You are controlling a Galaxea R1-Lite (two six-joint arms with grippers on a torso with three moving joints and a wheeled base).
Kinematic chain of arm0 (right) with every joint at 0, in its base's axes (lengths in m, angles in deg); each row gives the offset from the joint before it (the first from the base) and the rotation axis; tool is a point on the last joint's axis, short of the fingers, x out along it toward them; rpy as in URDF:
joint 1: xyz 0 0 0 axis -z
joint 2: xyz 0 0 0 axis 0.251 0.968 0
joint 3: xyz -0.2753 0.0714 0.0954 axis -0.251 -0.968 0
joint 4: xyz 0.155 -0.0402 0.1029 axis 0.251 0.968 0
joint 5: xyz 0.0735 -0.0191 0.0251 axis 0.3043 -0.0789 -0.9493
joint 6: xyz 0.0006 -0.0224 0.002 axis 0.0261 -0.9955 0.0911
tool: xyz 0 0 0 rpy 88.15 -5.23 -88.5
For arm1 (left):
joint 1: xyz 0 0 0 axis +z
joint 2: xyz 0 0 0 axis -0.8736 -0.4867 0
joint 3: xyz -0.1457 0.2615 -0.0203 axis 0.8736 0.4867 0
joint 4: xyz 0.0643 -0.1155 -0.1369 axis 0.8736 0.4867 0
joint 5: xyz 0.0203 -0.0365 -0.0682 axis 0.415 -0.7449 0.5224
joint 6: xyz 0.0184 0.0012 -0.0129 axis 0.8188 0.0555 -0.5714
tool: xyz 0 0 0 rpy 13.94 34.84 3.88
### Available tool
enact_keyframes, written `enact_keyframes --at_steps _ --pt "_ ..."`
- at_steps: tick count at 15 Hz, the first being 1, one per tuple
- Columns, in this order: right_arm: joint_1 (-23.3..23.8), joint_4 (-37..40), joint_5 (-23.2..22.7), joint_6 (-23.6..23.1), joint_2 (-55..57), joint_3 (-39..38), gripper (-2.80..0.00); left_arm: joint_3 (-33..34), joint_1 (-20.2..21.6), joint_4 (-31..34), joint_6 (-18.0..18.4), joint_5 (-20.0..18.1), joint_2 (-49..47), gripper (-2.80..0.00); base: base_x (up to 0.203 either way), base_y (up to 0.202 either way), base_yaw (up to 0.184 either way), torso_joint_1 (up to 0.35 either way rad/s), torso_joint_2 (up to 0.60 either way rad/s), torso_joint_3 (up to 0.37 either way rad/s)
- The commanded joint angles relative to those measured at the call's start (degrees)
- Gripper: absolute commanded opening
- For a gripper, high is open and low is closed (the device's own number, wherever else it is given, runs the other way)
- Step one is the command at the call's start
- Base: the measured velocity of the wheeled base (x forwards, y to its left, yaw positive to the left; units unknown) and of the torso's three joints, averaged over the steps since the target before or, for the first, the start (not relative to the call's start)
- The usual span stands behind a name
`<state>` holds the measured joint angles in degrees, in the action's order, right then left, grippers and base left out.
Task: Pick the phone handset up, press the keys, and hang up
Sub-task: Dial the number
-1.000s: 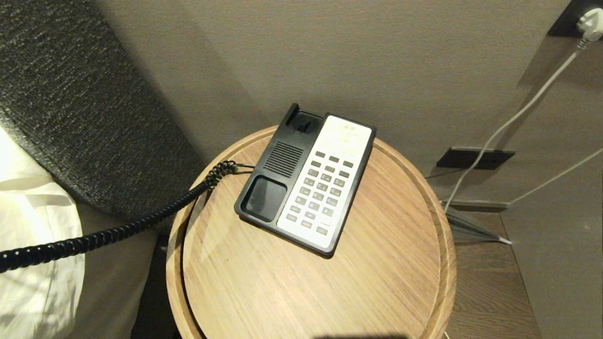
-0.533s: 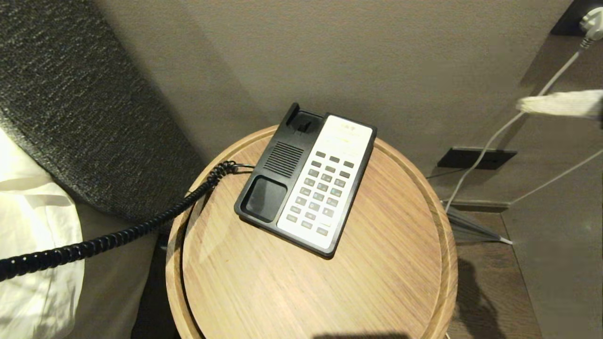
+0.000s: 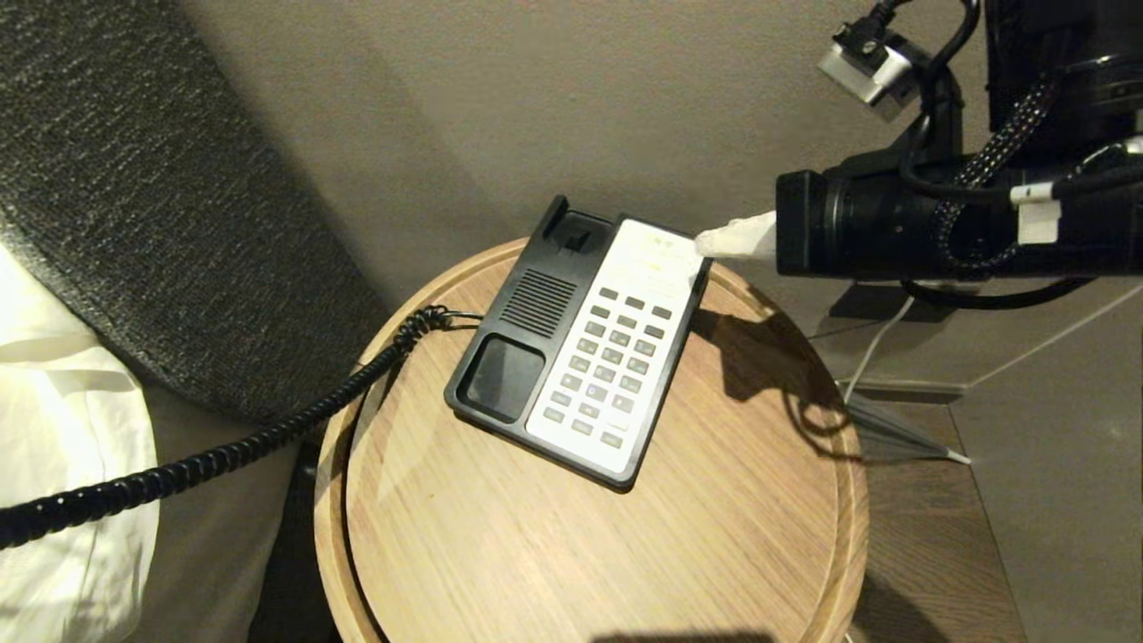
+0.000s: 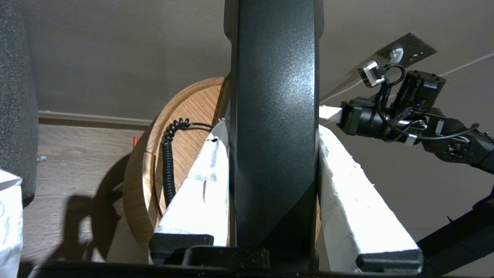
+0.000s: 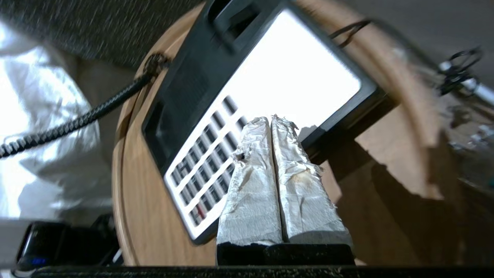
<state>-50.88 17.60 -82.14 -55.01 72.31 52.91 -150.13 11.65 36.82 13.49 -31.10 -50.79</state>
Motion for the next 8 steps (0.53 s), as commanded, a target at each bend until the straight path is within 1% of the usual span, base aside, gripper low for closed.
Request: enact_keyframes --at_steps 1,3,5,8 --pt "-1.34 0.99 -1.22 0.3 -0.56 -1.13 -2.8 0.5 0.01 0.15 -0.17 0.13 0.24 -2.8 0.0 0.0 0.0 0.0 0.0 0.0" --pt "-2.31 1.17 -2.4 1.17 -1.34 -2.17 -2.8 0.86 0.0 0.15 -0.17 0.13 0.51 -2.8 0.0 0.0 0.0 0.0 0.0 0.0" --pt "-3.09 0.36 -2.28 1.0 -1.25 -4.41 -2.8 1.62 0.01 0.15 -0.17 0.13 0.92 -2.8 0.0 0.0 0.0 0.0 0.0 0.0" --pt "-3.83 0.86 -2.44 1.47 -1.45 -4.7 -2.8 2.25 0.01 0.15 -0.17 0.13 1.55 -2.8 0.0 0.0 0.0 0.0 0.0 0.0"
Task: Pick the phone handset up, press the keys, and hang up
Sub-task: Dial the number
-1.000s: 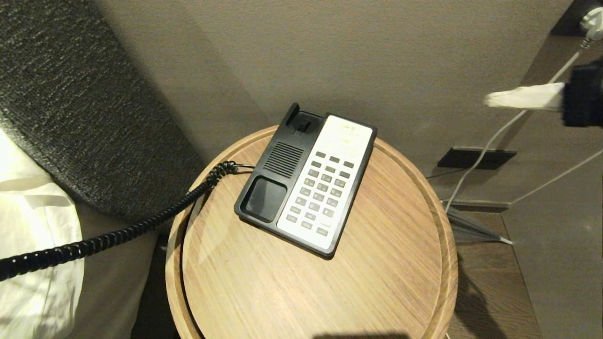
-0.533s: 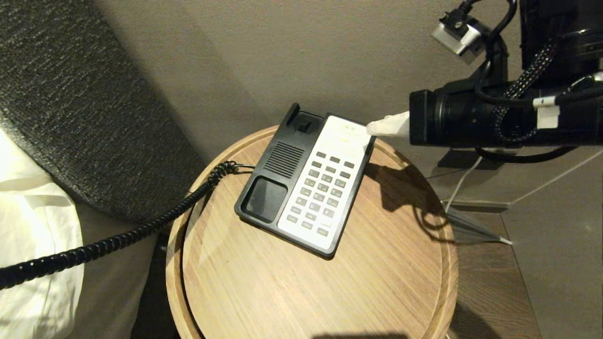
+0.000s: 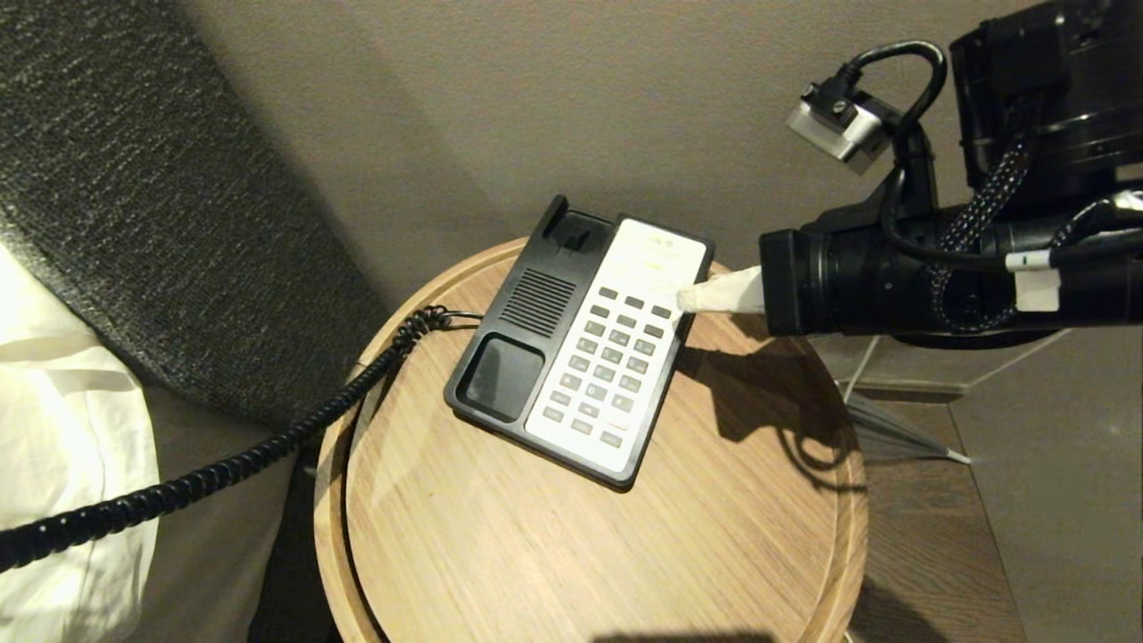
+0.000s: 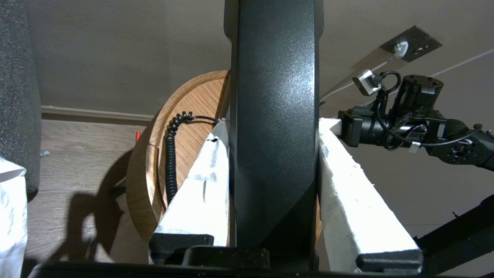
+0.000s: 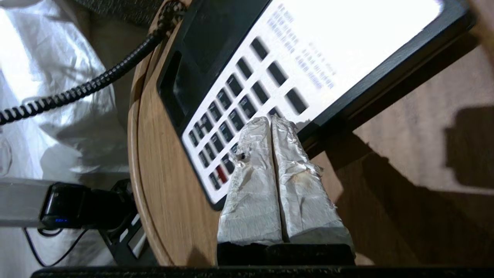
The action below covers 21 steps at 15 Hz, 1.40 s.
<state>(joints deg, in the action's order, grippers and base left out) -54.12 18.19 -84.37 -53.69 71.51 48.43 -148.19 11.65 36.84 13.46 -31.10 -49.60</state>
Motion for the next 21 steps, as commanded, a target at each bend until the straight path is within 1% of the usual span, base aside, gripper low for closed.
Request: enact_keyframes --at_steps 1,12,15,16,18,21 --pt "-0.85 0.42 -0.39 0.16 -0.73 -0.3 -2.8 0.32 0.01 0.13 -0.23 0.13 0.38 -2.8 0.0 0.0 0.0 0.0 0.0 0.0" --pt "-1.2 -0.75 -0.03 -0.09 2.67 -1.35 -2.8 1.02 0.01 0.1 -0.23 -0.22 0.81 -2.8 0.0 0.0 0.0 0.0 0.0 0.0" --pt "-1.99 -1.23 -0.12 0.35 2.91 -1.27 -2.8 1.89 0.01 0.04 -0.31 -0.22 1.16 -2.8 0.0 0.0 0.0 0.0 0.0 0.0" --pt "-2.08 -1.24 -0.12 0.27 2.94 -1.27 -2.8 2.22 0.01 -0.41 -0.31 -0.22 1.37 -2.8 0.0 0.0 0.0 0.0 0.0 0.0" --pt "-2.34 -1.32 -0.12 0.13 3.33 -1.18 -2.8 3.85 0.01 -3.31 -0.31 -0.65 1.6 -2.8 0.0 0.0 0.0 0.0 0.0 0.0" --pt "-2.34 -2.29 -0.03 -0.09 4.22 -1.27 -2.8 4.18 0.01 -3.56 -0.23 -0.66 1.78 -2.8 0.0 0.0 0.0 0.0 0.0 0.0"
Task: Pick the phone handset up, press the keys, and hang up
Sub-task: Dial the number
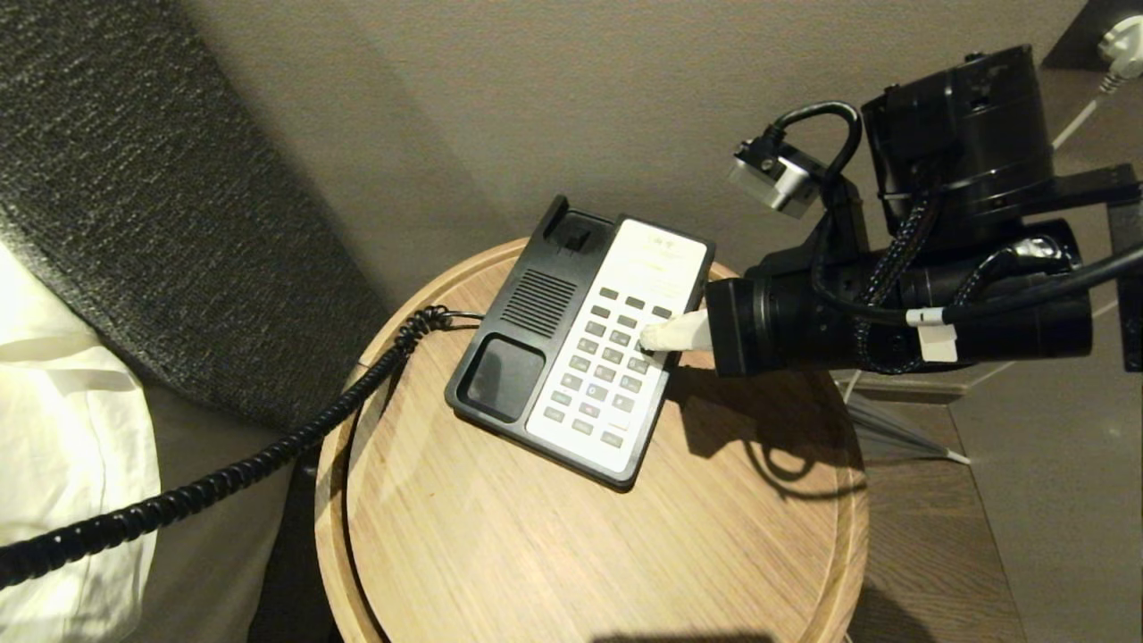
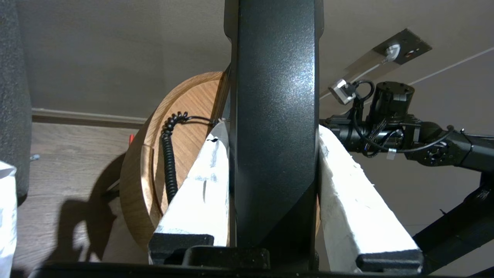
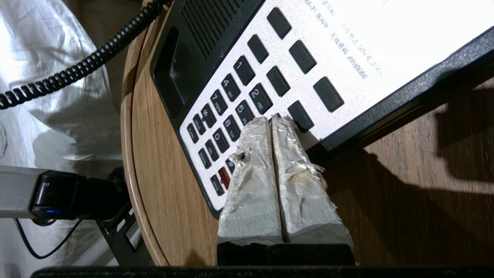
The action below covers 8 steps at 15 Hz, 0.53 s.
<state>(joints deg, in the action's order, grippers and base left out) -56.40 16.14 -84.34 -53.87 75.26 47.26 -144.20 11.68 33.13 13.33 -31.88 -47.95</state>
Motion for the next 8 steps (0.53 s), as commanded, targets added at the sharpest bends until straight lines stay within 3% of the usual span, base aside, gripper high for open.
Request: enact_keyframes --at_steps 1,8 --pt "-0.02 -0.54 0.02 0.09 0.66 -0.1 -2.8 0.11 -0.02 0.15 -0.1 0.13 0.12 -2.8 0.0 0.0 0.0 0.0 0.0 0.0" --pt "0.03 -0.93 0.95 -0.18 1.55 -0.12 -2.8 -0.25 -0.02 -0.03 -0.1 0.04 0.3 -2.8 0.0 0.0 0.0 0.0 0.0 0.0"
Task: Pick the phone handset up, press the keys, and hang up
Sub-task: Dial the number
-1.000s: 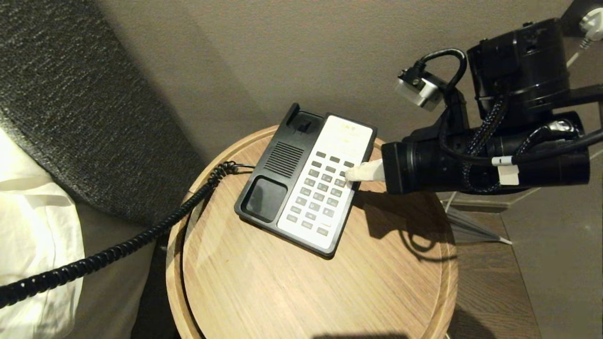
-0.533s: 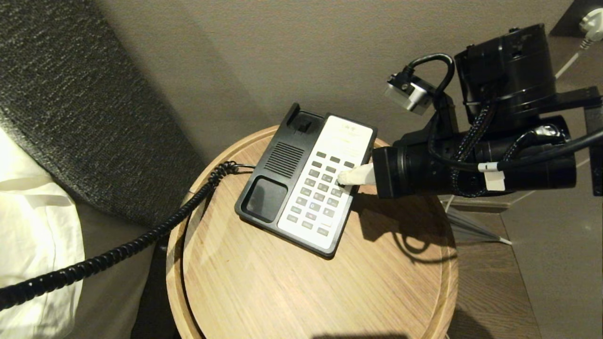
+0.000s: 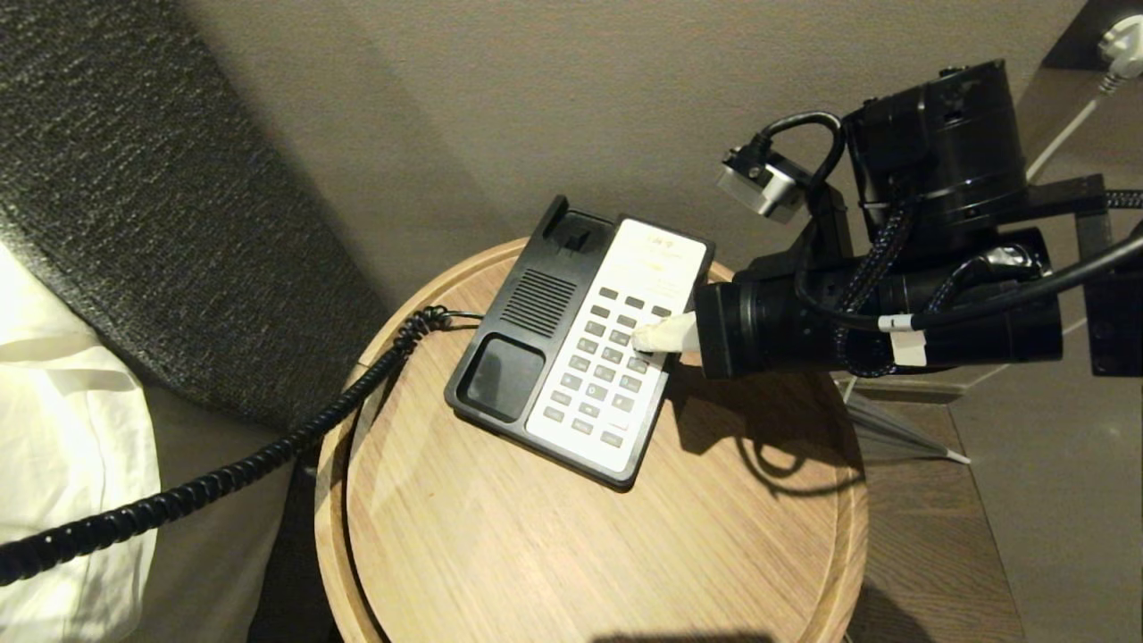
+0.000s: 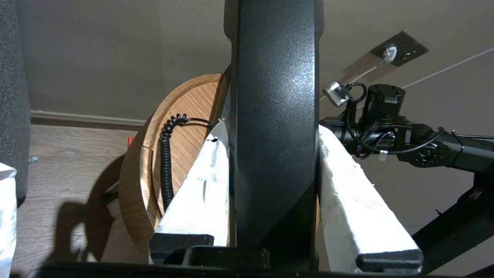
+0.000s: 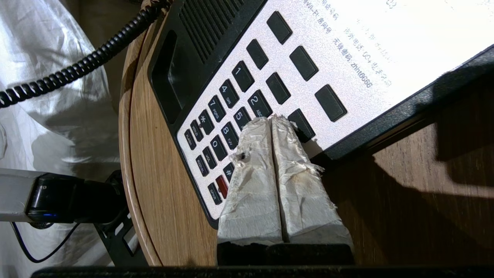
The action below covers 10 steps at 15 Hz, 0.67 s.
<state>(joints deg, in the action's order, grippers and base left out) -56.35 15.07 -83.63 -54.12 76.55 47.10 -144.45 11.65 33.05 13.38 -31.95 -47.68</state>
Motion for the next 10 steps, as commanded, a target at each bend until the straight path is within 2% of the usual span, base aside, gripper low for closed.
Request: enact_keyframes --at_steps 1,10 --pt "-0.02 0.13 0.37 0.08 0.36 -0.03 -2.8 0.0 0.01 0.05 -0.14 0.1 0.2 -2.8 0.0 0.0 0.0 0.0 0.0 0.0" --pt "-0.59 0.13 0.86 0.08 -1.69 0.25 -2.8 0.7 0.01 0.16 -0.14 0.1 1.09 -2.8 0.0 0.0 0.0 0.0 0.0 0.0"
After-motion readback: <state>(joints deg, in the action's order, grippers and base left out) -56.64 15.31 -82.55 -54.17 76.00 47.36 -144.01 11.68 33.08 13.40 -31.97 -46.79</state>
